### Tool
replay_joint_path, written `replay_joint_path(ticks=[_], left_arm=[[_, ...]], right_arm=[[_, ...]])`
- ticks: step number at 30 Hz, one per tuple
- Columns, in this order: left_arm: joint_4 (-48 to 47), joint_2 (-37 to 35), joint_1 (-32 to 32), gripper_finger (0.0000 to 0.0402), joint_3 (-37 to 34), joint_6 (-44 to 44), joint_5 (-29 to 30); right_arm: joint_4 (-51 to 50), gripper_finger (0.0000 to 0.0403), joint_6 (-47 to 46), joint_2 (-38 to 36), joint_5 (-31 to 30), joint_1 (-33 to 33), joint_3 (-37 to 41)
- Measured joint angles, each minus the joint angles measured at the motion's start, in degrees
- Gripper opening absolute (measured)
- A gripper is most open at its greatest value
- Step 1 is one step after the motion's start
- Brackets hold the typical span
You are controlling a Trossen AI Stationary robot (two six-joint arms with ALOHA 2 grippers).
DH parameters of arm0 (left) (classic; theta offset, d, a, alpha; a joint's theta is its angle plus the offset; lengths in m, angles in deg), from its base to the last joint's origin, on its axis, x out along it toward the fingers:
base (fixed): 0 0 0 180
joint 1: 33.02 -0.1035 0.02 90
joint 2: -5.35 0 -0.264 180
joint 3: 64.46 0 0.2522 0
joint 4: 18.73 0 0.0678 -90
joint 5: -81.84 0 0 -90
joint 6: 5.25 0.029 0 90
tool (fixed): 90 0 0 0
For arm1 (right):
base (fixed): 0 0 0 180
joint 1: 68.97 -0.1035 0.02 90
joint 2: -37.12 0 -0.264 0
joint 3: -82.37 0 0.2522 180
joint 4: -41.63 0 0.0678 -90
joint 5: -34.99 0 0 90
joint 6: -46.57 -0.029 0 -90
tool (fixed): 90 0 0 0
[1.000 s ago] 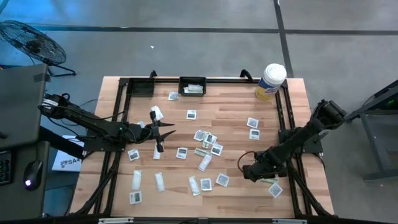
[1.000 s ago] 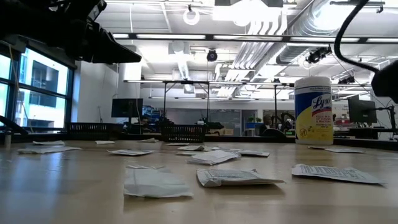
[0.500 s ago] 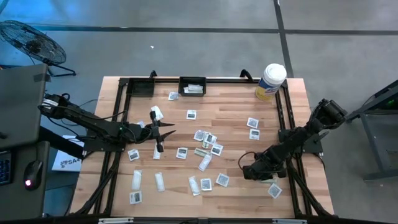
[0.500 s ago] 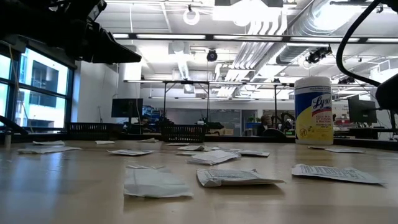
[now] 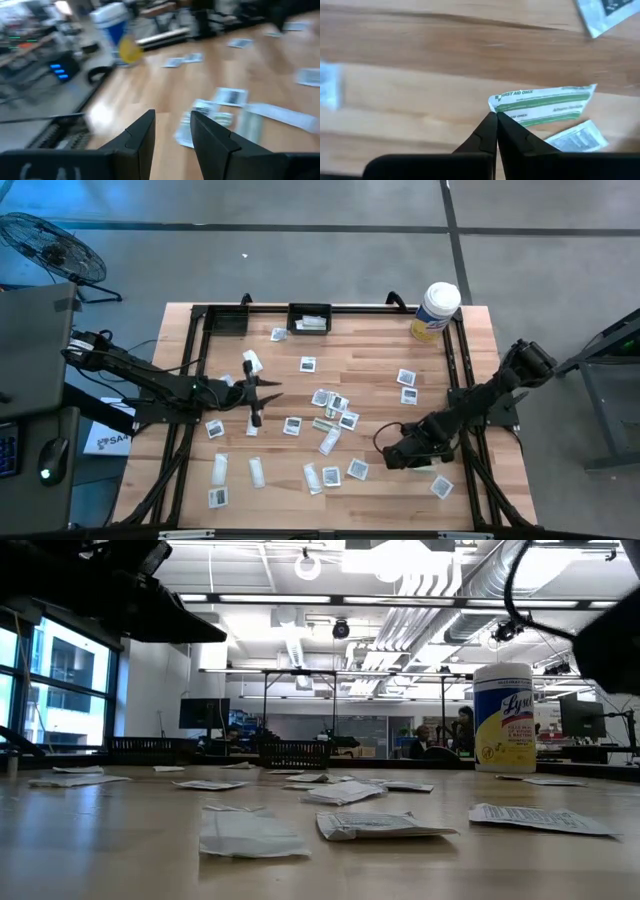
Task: Pick & Place First Aid Supplies
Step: Put the green bandage pack into the right black bin
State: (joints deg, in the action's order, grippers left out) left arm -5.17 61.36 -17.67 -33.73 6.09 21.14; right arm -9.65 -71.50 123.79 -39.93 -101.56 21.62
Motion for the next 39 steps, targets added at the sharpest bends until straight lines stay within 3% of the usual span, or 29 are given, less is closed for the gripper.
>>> replay_joint_path(ticks=[4,12,17,23,27,31,39], left_arm=[[-1.62,0.94,0.00,0.0121,0.00,0.57,-8.43],[-0.64,1.68,0.02,0.0121,0.00,0.21,-16.04],[-0.49,1.68,0.02,0.0121,0.00,0.28,-14.34],[-0.47,1.68,0.00,0.0121,0.00,0.09,-8.25],[-0.49,1.68,0.02,0.0121,0.00,-0.64,-7.69],[-0.68,1.67,0.02,0.0121,0.00,-0.66,-7.68],[-3.42,1.64,0.02,0.0121,0.00,-0.67,-4.80]], right_arm=[[-2.74,0.0001,2.78,-0.02,-4.62,0.74,-4.04],[-1.88,0.0002,10.52,-0.02,-14.17,3.34,-8.70],[-1.20,0.0001,16.41,-0.04,-22.33,8.08,-11.82],[-0.34,0.0001,29.98,1.01,-33.47,19.78,-18.22],[6.03,0.0001,44.02,5.85,-34.99,29.86,-24.07],[12.32,0.0001,57.08,13.53,-31.96,39.21,-33.24],[11.41,0.0001,69.32,32.54,-30.92,50.90,-55.64]])
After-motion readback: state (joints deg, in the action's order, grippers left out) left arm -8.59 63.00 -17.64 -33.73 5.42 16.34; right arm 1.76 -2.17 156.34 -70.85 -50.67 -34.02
